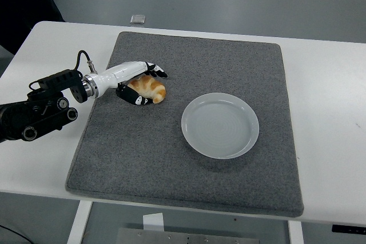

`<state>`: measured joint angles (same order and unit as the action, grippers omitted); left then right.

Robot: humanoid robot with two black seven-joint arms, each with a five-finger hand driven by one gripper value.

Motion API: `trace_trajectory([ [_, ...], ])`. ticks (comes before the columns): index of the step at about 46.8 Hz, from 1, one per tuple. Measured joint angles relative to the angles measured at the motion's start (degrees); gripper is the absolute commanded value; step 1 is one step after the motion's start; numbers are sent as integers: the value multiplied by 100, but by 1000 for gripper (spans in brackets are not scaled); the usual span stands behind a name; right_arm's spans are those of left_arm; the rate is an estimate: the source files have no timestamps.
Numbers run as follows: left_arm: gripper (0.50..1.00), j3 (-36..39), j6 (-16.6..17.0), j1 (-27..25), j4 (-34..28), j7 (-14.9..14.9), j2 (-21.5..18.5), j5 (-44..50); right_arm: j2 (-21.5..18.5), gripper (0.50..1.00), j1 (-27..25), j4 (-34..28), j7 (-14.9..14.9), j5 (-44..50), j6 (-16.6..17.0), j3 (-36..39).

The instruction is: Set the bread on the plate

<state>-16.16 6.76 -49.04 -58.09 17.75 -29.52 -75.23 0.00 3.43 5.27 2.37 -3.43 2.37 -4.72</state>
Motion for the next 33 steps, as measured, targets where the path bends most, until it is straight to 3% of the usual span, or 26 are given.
trace_trajectory([
  [5,566,0,0,-9,0,0,-1,0,0,952,0,0,0,0,0,-2],
  [8,555,-1,0,-9,-4,0,-1,0,0,952,0,0,0,0,0,0],
  [10,500,-1,0,-9,-6,4,-1,0,0,952,0,0,0,0,0,1],
  [33,500,-78,-31,-317,-52,19,-96,24,0,952,0,0,0,0,0,-1],
])
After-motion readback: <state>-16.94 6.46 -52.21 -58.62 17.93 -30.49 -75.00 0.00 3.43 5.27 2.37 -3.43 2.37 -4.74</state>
